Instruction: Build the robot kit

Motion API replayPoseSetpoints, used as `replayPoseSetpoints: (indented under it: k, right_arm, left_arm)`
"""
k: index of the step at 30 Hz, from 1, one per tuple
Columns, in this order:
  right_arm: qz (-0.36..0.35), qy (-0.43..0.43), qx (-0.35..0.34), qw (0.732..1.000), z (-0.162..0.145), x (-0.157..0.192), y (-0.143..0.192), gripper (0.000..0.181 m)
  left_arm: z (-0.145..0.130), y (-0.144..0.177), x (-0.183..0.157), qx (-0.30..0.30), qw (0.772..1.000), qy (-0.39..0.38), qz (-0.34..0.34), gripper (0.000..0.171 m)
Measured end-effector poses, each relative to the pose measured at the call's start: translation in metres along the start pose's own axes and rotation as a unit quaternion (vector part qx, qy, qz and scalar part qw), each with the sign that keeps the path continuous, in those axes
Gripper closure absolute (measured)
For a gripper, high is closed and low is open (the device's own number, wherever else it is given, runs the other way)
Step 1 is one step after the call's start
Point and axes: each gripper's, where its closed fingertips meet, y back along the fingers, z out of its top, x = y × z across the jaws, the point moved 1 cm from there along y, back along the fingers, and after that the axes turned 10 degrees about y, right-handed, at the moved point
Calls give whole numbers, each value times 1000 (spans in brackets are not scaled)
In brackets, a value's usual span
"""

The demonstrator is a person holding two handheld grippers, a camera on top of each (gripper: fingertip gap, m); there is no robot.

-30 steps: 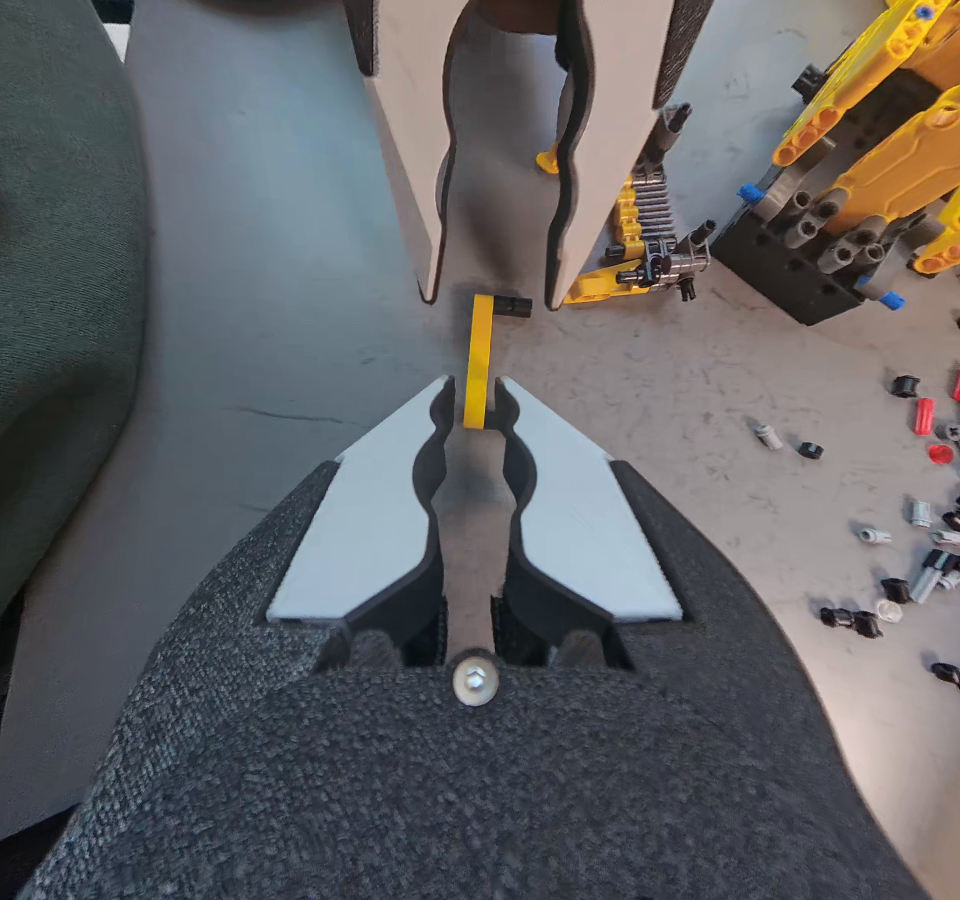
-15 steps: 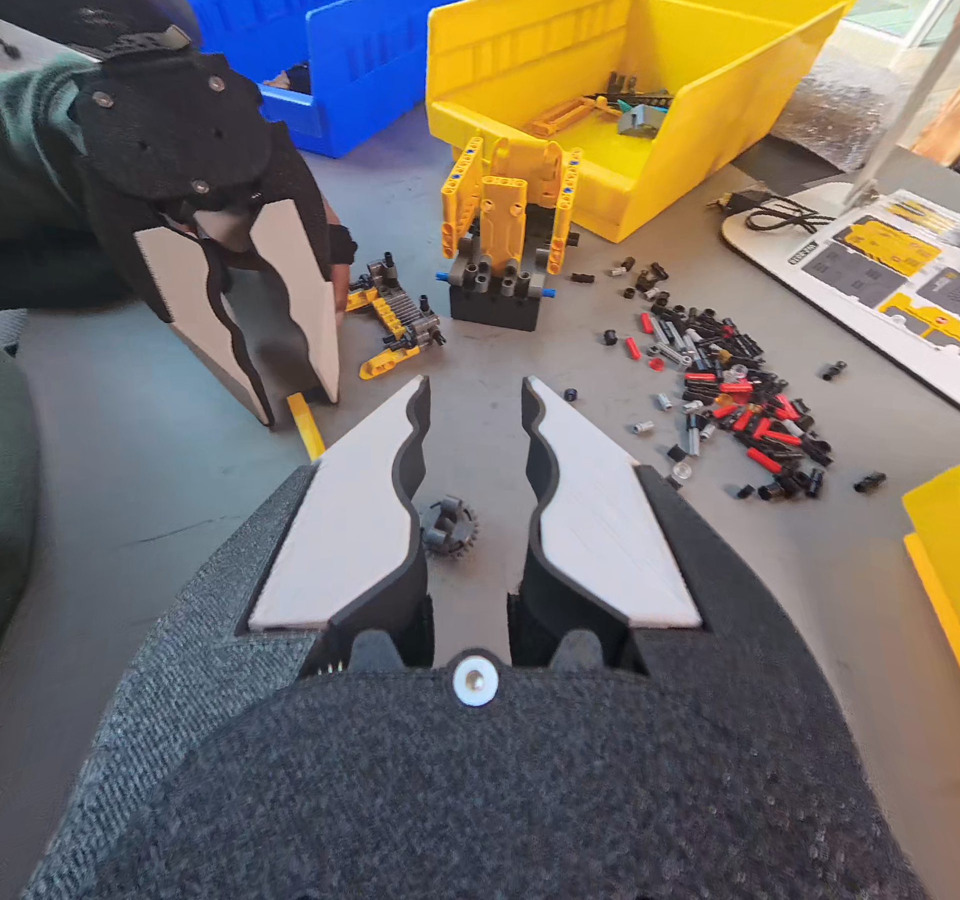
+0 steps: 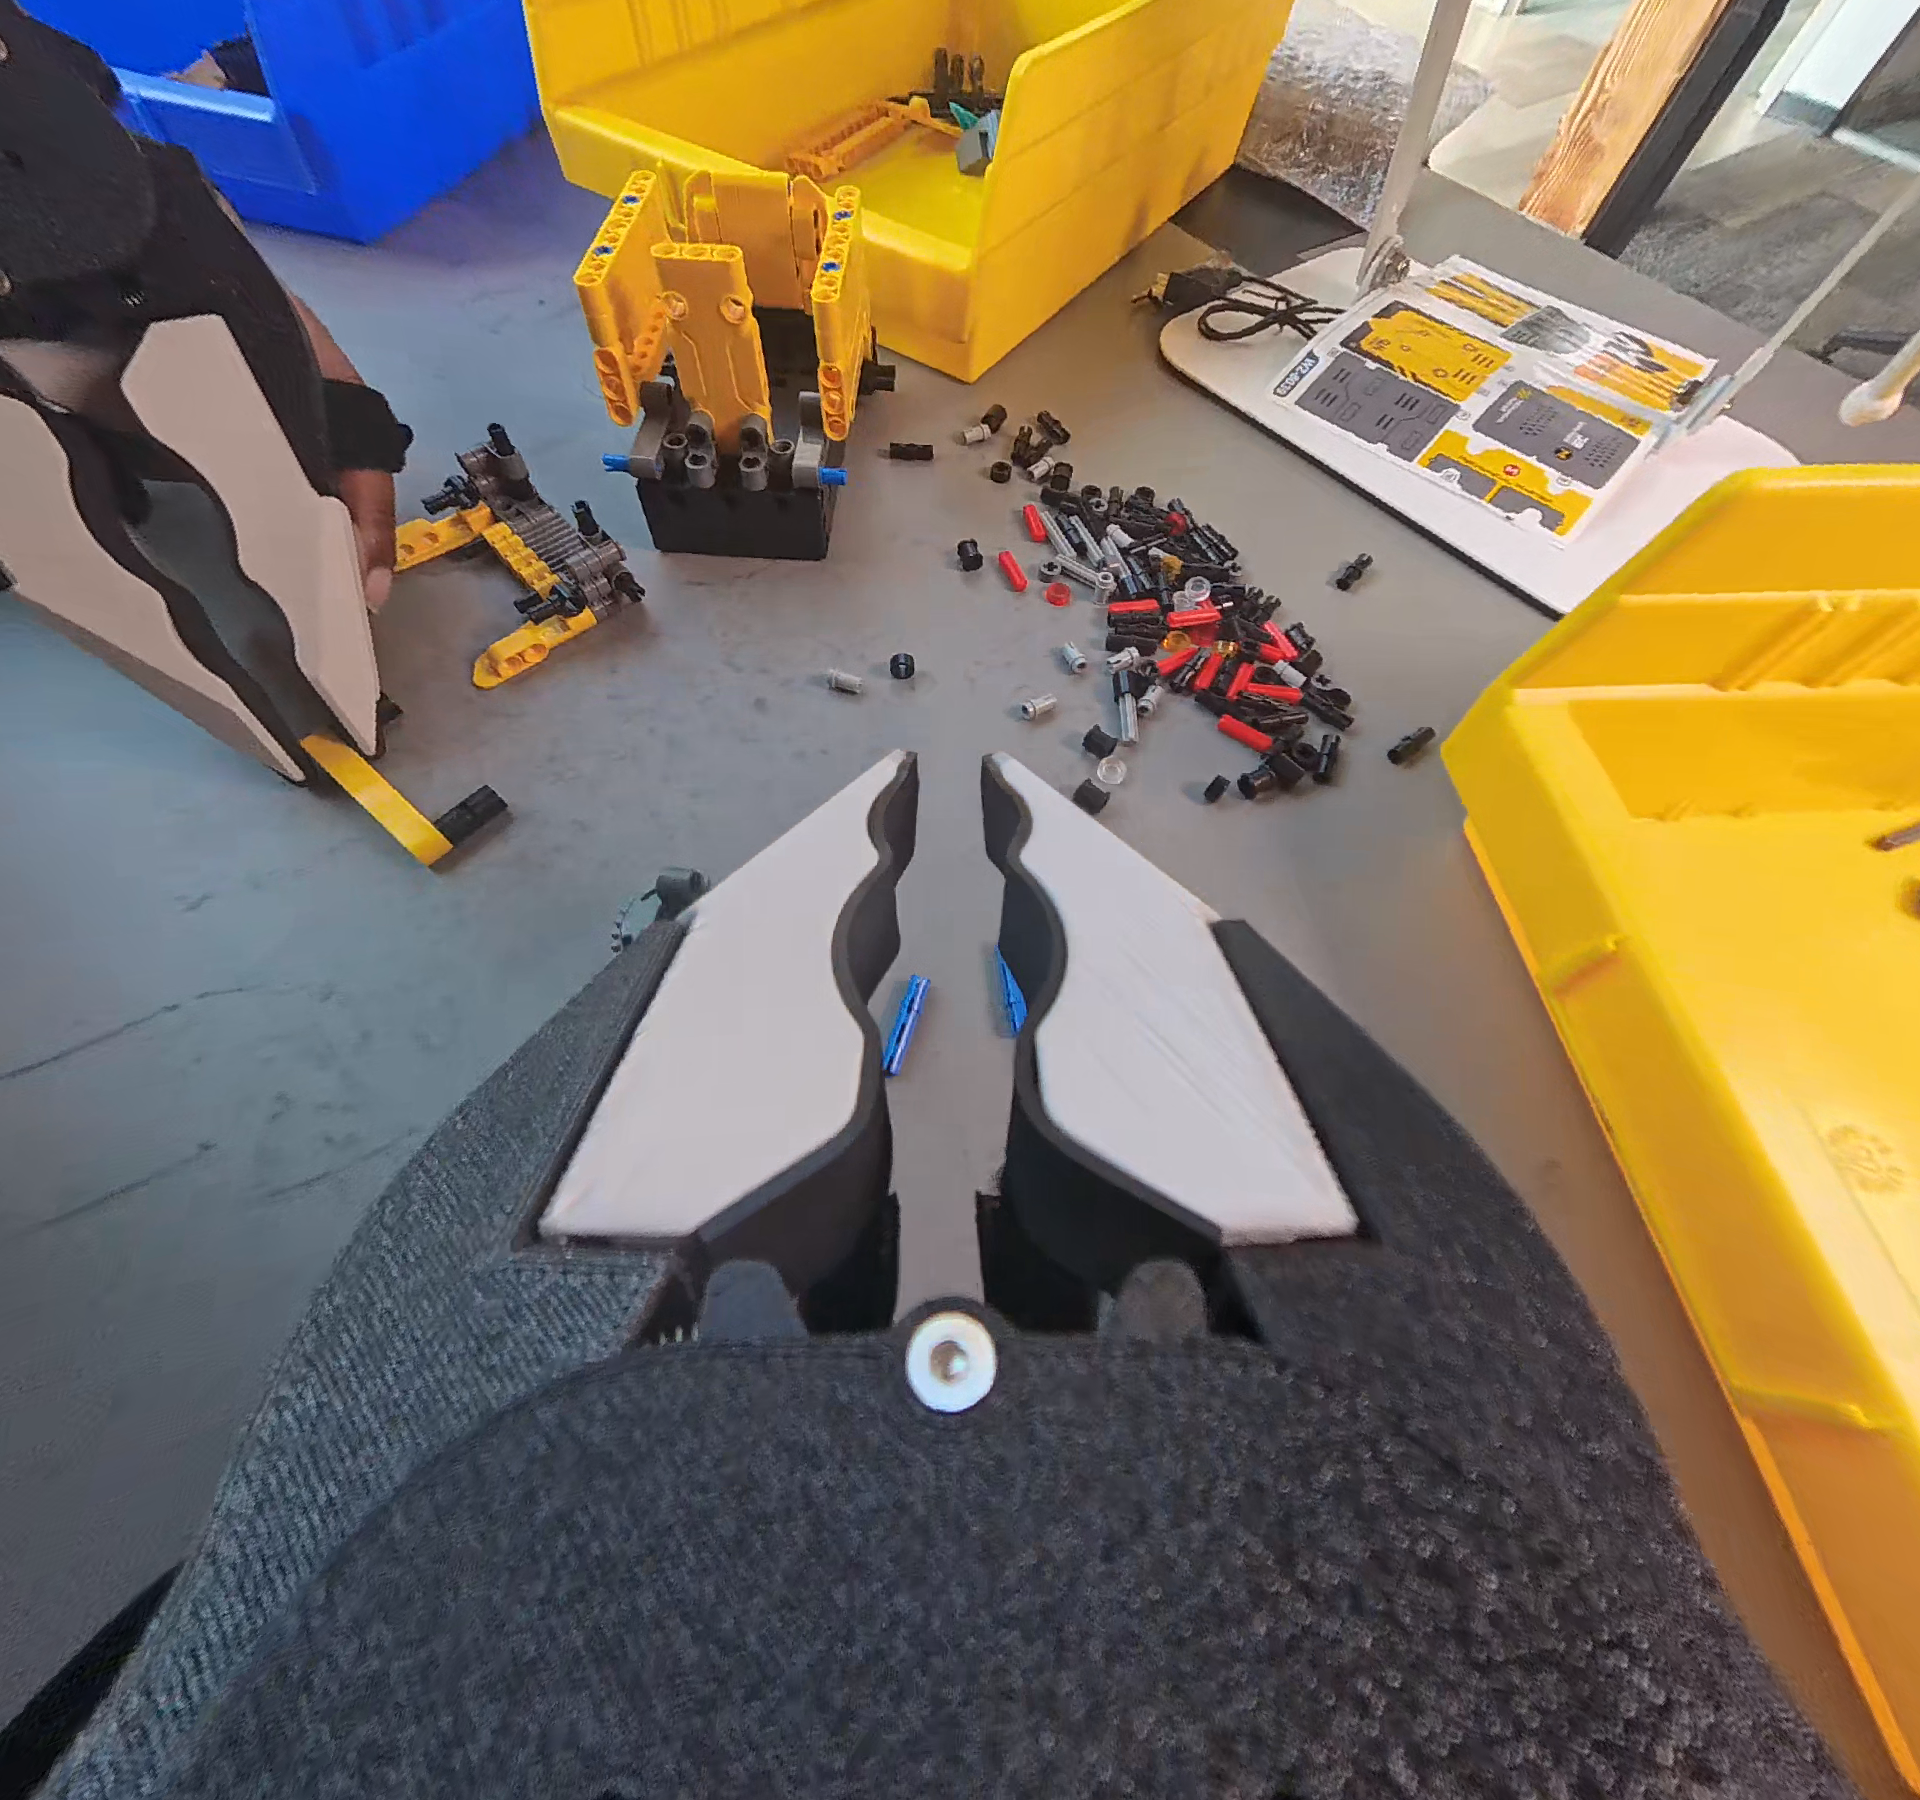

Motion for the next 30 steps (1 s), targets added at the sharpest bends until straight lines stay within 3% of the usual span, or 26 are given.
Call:
replayPoseSetpoints:
  k: [15, 26, 30]
  right_arm:
    - [48, 31, 96, 994, -37, 13, 7, 151]
    - [72, 36, 143, 986, -55, 20, 15, 150]
    - [64, 30, 171, 983, -64, 19, 9, 161]
  left_arm:
    - [2, 13, 9, -23, 1000, 2, 7, 155]
    - [14, 24, 27, -73, 996, 31, 40, 145]
    - [13, 24, 27, -68, 996, 26, 44, 146]
